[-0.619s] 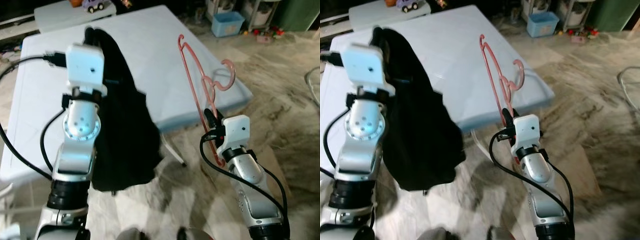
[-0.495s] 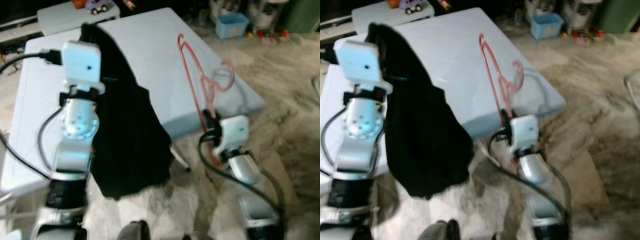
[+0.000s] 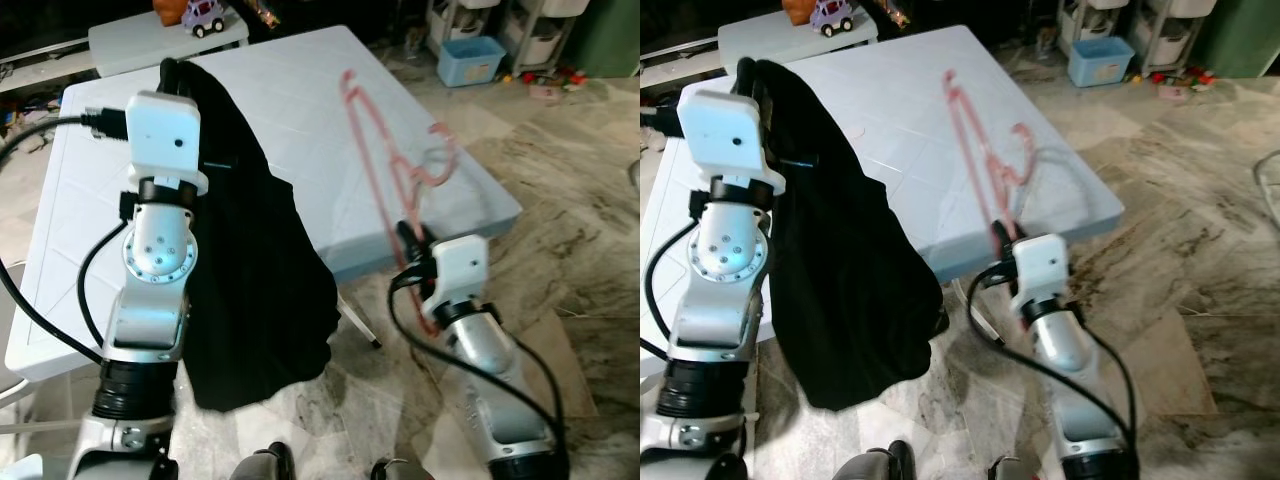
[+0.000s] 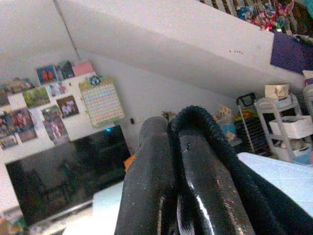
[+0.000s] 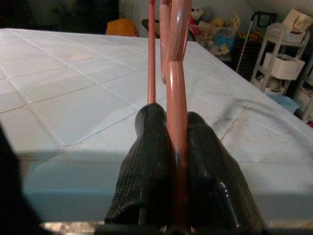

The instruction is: Hang hanger

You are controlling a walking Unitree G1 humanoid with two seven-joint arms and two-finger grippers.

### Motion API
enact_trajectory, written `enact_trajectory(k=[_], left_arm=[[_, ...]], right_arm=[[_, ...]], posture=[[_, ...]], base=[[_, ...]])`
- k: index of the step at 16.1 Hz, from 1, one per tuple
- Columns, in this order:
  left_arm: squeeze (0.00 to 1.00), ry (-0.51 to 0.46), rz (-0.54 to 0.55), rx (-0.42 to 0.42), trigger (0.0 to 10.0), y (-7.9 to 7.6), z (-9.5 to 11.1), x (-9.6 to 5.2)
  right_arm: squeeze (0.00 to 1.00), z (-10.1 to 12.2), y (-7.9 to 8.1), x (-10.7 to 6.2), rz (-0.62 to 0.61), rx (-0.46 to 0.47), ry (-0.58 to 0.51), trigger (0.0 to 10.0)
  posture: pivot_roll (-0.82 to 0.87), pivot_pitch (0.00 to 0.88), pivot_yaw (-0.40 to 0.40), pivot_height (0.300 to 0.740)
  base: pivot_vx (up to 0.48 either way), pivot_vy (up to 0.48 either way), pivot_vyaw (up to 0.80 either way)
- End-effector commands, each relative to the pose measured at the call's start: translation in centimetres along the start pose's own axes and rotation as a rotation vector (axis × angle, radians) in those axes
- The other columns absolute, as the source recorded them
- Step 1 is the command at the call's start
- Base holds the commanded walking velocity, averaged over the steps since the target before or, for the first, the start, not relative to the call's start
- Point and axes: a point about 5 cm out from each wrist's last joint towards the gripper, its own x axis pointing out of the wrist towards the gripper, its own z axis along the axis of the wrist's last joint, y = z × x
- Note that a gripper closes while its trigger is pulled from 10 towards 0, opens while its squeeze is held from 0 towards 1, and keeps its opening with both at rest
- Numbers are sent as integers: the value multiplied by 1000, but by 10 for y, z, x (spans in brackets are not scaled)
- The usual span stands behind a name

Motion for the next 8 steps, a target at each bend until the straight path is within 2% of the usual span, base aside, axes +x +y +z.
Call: enact_trajectory(k=[1,4,6,8], left_arm=[[0,-2,25,11,10000,5,1,-1],[0,34,44,7,10000,8,-7,-2],[0,111,40,7,10000,19,-24,0],[0,138,-39,94,10000,34,-36,17]], right_arm=[[0,1,1,-1,10,-4,-2,10000],[0,0,0,-2,6,-6,2,10000],[0,1,-1,-3,-3,-9,1,10000],[0,1,-3,-5,-6,-9,9,10000]], posture=[[-69,192,51,740],[-74,193,53,740],[-84,203,49,740],[-83,217,49,740]], base=[[0,0,0],[0,0,0],[0,0,0],[0,0,0]])
